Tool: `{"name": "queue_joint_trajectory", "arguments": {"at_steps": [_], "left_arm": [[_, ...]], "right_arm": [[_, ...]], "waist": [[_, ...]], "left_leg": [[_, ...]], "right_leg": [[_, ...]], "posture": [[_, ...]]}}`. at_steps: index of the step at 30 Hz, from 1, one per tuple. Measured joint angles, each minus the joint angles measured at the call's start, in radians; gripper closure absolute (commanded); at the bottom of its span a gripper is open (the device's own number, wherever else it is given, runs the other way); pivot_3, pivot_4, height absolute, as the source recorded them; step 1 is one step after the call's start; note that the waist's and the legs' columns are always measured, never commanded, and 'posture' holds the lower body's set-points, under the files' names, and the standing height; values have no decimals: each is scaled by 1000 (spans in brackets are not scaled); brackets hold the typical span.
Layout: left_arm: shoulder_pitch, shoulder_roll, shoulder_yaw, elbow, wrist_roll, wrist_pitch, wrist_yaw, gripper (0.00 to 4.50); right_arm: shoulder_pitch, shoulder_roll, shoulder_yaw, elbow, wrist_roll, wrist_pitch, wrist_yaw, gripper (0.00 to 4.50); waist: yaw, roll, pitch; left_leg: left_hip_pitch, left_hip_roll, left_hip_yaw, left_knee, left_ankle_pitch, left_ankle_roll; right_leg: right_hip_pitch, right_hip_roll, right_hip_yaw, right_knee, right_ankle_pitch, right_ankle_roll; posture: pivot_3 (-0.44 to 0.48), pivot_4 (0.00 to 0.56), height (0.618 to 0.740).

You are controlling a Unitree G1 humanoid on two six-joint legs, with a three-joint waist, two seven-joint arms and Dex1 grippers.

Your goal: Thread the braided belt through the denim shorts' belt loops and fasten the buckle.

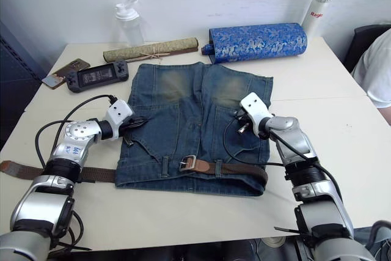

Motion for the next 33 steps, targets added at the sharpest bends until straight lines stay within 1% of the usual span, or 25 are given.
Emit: {"name": "queue_joint_trajectory", "arguments": {"at_steps": [2,3,4,5,6,8,10,12,13,15,16,19,21,22,23,25,28,30,31,32,33], "left_arm": [[-11,0,-5,18,2,-9,0,4500],[-14,0,-6,25,2,-13,1,3804],[-21,0,-2,36,2,-13,6,3559],[-25,0,6,43,1,-12,7,2967],[-25,0,14,44,-2,-10,6,2753],[-15,7,36,22,-17,8,-10,1949],[26,22,65,-42,-45,40,-29,1174],[106,36,107,-181,-101,124,-58,1167],[169,45,133,-302,-148,191,-71,1167],[260,60,183,-487,-229,311,-79,1167],[316,64,230,-617,-290,397,-71,1167],[385,82,339,-863,-420,574,-19,1167],[444,91,458,-1025,-543,709,37,1167],[475,90,515,-1072,-599,761,65,1167],[505,84,579,-1109,-664,828,107,1167],[608,55,738,-1172,-810,952,189,1167],[826,8,925,-1217,-1022,1107,265,1167],[957,-22,1008,-1218,-1130,1170,290,1167],[1043,-42,1062,-1215,-1195,1194,289,1167],[1114,-56,1096,-1208,-1235,1211,286,1167],[1151,-68,1116,-1202,-1254,1221,283,1167]], "right_arm": [[-1,0,-2,2,0,1,2,4452],[-1,1,-3,1,0,2,2,4171],[0,1,-4,-1,-1,3,-1,3831],[2,2,-8,-3,-1,5,-6,3379],[4,2,-12,-7,-1,7,-9,3166],[11,3,-30,-41,11,35,-9,2334],[31,1,-59,-93,35,83,-4,1483],[71,-12,-89,-181,74,143,15,573],[98,-26,-106,-250,106,182,35,130],[138,-39,-148,-358,169,247,63,49],[163,-44,-180,-442,223,279,87,49],[175,-53,-244,-612,341,330,127,49],[195,-58,-299,-718,423,359,142,49],[218,-59,-317,-760,459,369,151,49],[236,-59,-327,-790,496,382,157,49],[275,-53,-326,-852,565,394,168,49],[289,-23,-308,-911,627,393,157,49],[283,-8,-278,-925,648,386,144,49],[283,1,-259,-931,654,372,137,49],[284,2,-240,-936,656,364,136,49],[288,2,-232,-940,656,356,136,49]], "waist": [[0,0,0],[0,0,0],[0,0,0],[0,0,0],[0,0,0],[-3,0,0],[-4,0,0],[-7,1,3],[-8,2,7],[-11,2,13],[-10,2,19],[-3,1,21],[-2,1,21],[-2,1,22],[-2,1,22],[-11,0,22],[-17,-1,23],[-9,-4,25],[-5,-6,26],[-4,-7,26],[-2,-7,26]], "left_leg": [[0,0,0,0,0,1],[0,0,0,0,-1,2],[0,0,-1,0,-1,2],[0,0,-1,0,-2,2],[0,0,-1,-1,-2,2],[-1,0,0,-4,-1,0],[-1,-1,0,-9,1,-1],[-4,0,0,-12,1,-2],[-8,0,1,-12,2,-2],[-20,1,0,-10,2,-3],[-22,1,0,-11,3,-3],[-21,1,-1,-12,3,-3],[-20,2,-2,-12,3,-3],[-19,1,-2,-12,2,-2],[-19,1,-2,-12,3,-2],[-18,2,-1,-12,3,-2],[-17,3,-2,-13,3,-3],[-17,3,-3,-13,3,-4],[-18,3,-3,-12,2,-5],[-18,3,-3,-12,2,-4],[-18,3,-2,-12,2,-4]], "right_leg": [[0,-1,0,0,0,0],[0,-1,0,0,0,0],[0,-1,0,0,0,0],[0,-1,0,0,0,0],[0,-1,0,-1,0,0],[-1,-1,-1,-3,0,0],[-2,0,-1,-6,0,0],[-4,1,-2,-6,0,0],[-8,3,-2,-6,0,0],[-18,7,-2,-7,0,0],[-20,12,-2,-8,0,0],[-19,13,-2,-9,0,0],[-14,13,-2,-15,0,0],[-13,12,-2,-15,1,1],[-13,12,-2,-15,1,1],[-13,10,1,-15,1,2],[-13,10,1,-15,1,2],[-15,10,2,-15,1,1],[-16,10,2,-16,0,0],[-16,9,3,-16,0,0],[-16,9,3,-16,0,0]], "posture": [[0,150,717],[0,150,717],[0,150,717],[0,150,717],[0,150,717],[0,150,717],[0,150,717],[0,150,717],[0,150,717],[0,150,717],[0,150,717],[0,150,717],[0,150,717],[0,150,717],[0,150,717],[0,150,717],[0,150,717],[0,150,717],[0,150,717],[0,150,717],[0,150,717]]}}
